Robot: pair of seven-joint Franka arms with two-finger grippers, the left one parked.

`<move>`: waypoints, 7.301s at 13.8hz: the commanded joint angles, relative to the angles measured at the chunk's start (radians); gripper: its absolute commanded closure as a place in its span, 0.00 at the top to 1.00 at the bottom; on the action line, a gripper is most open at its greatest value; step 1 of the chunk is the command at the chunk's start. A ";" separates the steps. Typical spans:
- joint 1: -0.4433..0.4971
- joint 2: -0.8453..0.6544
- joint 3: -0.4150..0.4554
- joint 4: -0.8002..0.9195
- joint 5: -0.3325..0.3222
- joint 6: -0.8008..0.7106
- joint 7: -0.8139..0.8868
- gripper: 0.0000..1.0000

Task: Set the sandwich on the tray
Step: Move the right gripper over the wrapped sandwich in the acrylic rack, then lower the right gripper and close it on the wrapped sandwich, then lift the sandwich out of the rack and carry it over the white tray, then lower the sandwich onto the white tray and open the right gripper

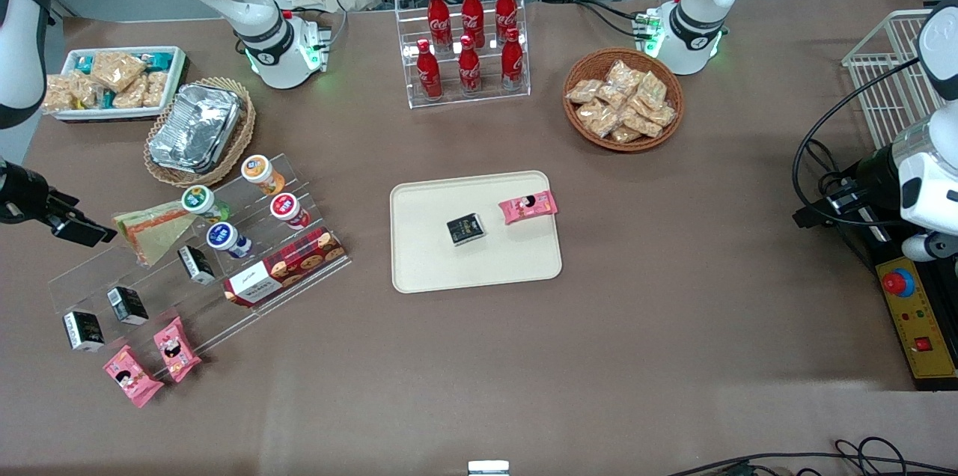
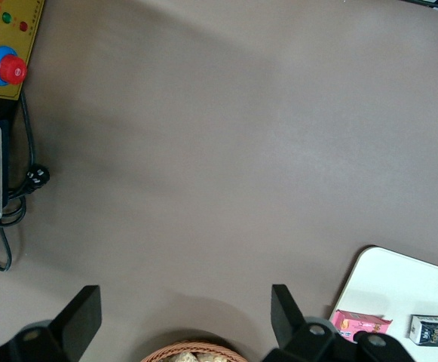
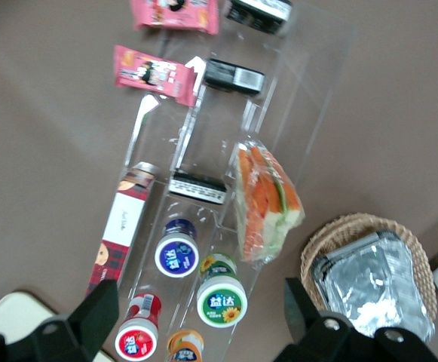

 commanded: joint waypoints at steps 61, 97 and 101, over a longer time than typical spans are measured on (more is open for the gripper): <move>0.021 0.094 0.043 0.161 -0.043 -0.255 -0.089 0.00; 0.667 0.636 0.037 0.178 0.406 0.561 1.187 0.22; 0.670 0.636 0.032 0.180 0.356 0.561 1.185 0.94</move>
